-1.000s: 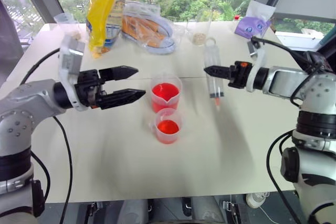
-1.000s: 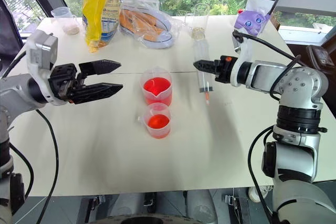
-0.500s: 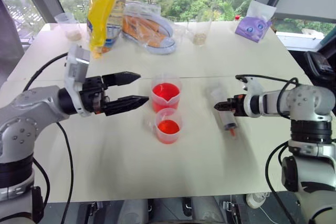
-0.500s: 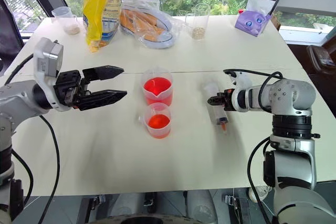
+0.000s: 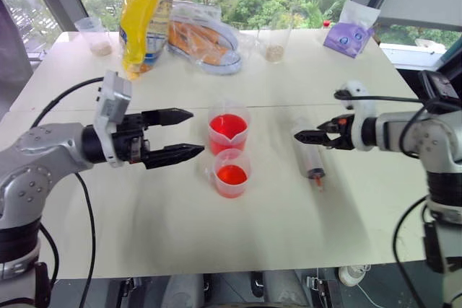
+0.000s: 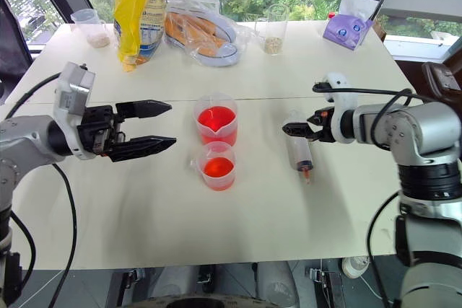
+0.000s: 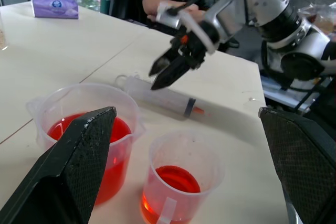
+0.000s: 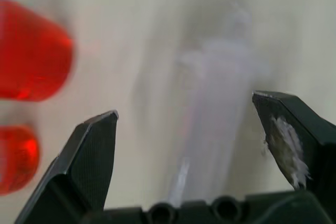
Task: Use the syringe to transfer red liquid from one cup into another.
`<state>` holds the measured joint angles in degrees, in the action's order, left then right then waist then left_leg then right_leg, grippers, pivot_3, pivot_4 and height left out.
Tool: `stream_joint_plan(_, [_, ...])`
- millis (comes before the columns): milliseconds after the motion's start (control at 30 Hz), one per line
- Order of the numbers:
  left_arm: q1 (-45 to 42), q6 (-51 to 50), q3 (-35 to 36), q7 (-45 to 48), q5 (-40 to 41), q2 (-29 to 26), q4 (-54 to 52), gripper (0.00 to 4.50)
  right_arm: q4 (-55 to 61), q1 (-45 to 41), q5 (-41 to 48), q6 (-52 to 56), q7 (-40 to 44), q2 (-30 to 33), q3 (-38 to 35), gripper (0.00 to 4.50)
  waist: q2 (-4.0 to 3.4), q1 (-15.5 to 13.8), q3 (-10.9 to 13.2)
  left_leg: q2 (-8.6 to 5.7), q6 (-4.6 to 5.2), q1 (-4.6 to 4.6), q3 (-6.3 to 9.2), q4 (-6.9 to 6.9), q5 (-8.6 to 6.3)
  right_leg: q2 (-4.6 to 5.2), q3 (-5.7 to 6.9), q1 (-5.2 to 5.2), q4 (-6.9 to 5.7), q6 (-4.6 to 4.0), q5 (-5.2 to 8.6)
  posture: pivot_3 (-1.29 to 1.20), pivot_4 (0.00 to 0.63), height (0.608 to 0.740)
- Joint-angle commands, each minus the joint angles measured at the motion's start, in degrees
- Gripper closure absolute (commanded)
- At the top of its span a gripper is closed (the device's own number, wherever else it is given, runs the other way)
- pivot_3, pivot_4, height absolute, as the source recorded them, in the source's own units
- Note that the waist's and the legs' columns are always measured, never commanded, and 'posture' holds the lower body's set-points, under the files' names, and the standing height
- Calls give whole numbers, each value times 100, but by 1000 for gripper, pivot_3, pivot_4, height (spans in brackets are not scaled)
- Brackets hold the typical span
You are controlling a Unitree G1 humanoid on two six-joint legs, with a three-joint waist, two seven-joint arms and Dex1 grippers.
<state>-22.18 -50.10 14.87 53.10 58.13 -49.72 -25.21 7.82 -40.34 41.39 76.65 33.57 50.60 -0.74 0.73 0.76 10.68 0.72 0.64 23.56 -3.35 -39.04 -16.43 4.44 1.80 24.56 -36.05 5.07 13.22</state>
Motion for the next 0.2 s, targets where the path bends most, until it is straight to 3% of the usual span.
stream_joint_plan(33, [55, 147, 304, 178, -32, -236, 20, 0, 682, -7, 5, -1063, 1035, 433, -197, 106, 2, 9, 0, 2, 0, 0, 0, 0, 0, -2, 0, 1, 0, 1, 1, 0, 150, 740])
stream_joint_plan(200, [180, 73, 410, 180, 72, -342, 19, 0, 1207, 334, 285, -1346, 1810, 802, -350, 106, 5, -10, 0, 8, -1, -3, 0, 0, 0, -4, 0, -3, 1, -13, 9, 0, 150, 740])
